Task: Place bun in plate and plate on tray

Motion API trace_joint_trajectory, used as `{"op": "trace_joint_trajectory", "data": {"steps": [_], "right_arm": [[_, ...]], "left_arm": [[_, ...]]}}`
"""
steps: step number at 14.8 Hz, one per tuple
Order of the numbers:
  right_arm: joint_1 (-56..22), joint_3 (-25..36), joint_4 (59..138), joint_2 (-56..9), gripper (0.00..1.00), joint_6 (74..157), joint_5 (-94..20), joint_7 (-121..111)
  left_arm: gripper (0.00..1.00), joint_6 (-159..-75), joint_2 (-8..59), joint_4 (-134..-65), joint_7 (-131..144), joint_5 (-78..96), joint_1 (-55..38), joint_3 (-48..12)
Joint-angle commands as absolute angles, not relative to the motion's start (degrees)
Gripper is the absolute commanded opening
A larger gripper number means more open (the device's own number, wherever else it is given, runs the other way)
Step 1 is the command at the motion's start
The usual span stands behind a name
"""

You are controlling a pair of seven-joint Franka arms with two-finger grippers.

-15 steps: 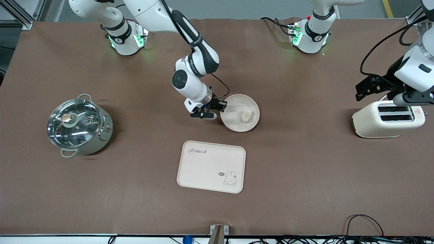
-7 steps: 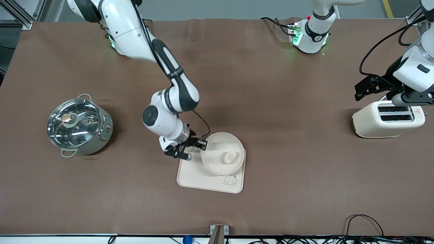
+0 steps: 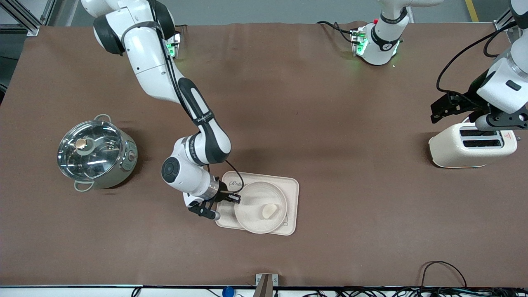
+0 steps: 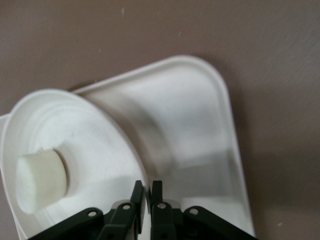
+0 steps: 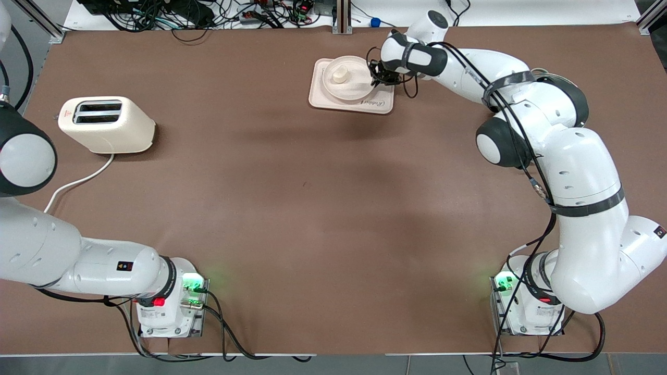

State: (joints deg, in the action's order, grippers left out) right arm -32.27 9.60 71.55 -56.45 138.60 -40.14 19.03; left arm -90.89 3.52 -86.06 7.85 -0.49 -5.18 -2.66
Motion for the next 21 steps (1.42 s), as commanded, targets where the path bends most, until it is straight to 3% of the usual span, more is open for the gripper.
{"op": "trace_joint_trajectory", "data": {"steps": [1,4,6,12,14,17,21], "right_arm": [[-28.49,9.05,69.17,-55.82,1.00,133.43,-32.99,20.30],[-24.62,9.23,68.04,-53.79,1.00,129.22,-28.49,12.09],[-17.70,9.23,66.45,-52.04,1.00,123.51,-27.95,1.46],[-10.46,14.05,69.16,-39.23,1.00,110.59,-22.15,-7.38],[-11.07,17.92,73.45,-32.73,1.00,106.98,-17.95,-7.91],[-11.77,17.93,86.16,-17.65,1.00,102.76,-10.22,-7.39],[-11.17,17.40,93.16,-7.14,1.00,100.22,-6.42,-7.12]], "left_arm": [[1.00,-90.26,3.95,-84.91,7.65,0.00,-5.01,-2.64],[1.00,-90.18,4.31,-84.20,7.73,0.00,-5.10,-2.64],[1.00,-90.18,4.31,-84.20,7.65,0.00,-5.10,-2.64],[1.00,-90.18,4.31,-84.20,7.73,0.35,-5.36,-2.72],[1.00,-90.18,4.31,-84.20,7.73,0.27,-5.45,-2.72],[1.00,-90.18,4.31,-84.20,7.73,-0.35,-5.45,-2.72],[1.00,-90.18,4.31,-84.20,7.73,-0.18,-5.28,-2.64]]}}
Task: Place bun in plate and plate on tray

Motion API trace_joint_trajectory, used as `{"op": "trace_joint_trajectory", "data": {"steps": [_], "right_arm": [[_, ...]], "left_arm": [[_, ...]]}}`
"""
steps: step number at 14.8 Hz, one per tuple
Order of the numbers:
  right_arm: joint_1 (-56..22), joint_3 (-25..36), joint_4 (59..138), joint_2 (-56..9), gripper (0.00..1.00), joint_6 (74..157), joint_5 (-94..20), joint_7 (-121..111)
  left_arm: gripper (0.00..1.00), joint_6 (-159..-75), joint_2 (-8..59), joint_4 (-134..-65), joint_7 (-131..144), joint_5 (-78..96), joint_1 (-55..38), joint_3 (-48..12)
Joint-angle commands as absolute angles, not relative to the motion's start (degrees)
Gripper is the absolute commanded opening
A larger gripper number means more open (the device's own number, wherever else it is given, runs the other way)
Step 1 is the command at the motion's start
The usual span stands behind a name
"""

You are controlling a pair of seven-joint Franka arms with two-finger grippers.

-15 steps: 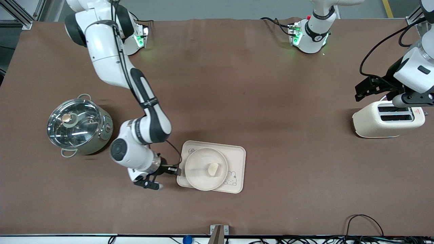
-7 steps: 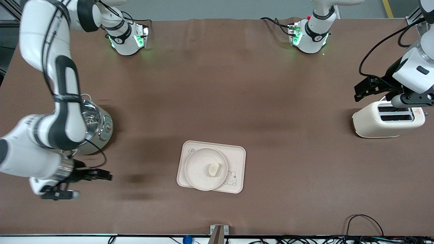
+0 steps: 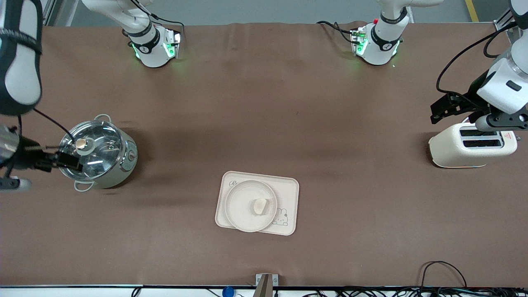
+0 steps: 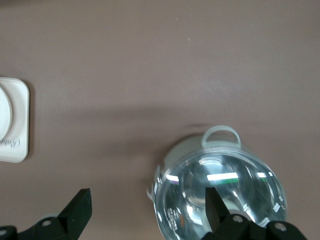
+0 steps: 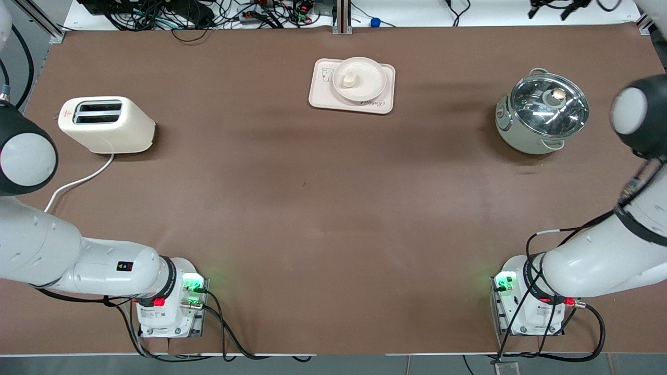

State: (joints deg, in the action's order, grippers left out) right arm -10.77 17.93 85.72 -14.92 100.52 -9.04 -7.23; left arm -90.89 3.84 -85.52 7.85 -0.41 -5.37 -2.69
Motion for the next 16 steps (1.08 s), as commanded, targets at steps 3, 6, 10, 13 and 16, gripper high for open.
{"op": "trace_joint_trajectory", "data": {"steps": [3,6,10,13,16], "right_arm": [[-5.83,10.41,93.77,-1.25,1.00,95.64,-5.02,-5.99],[0.60,1.51,97.02,4.47,1.00,95.89,-1.67,-3.26],[1.23,1.32,102.38,10.80,1.00,95.89,-1.58,-3.34],[1.14,1.14,101.61,10.99,1.00,95.62,-1.49,-3.43],[1.14,1.23,99.93,10.20,1.00,95.80,-1.67,-3.16]], "left_arm": [[1.00,-90.18,4.31,-84.20,7.65,-0.35,-4.92,-2.64],[1.00,-90.17,4.39,-84.29,7.73,-0.18,-5.27,-2.64],[1.00,-90.18,5.10,-84.20,7.73,-0.35,-5.19,-2.64],[1.00,-90.18,5.27,-84.20,7.73,-0.35,-4.92,-2.64],[1.00,-90.18,5.54,-84.20,7.73,-0.35,-4.66,-2.64]]}}
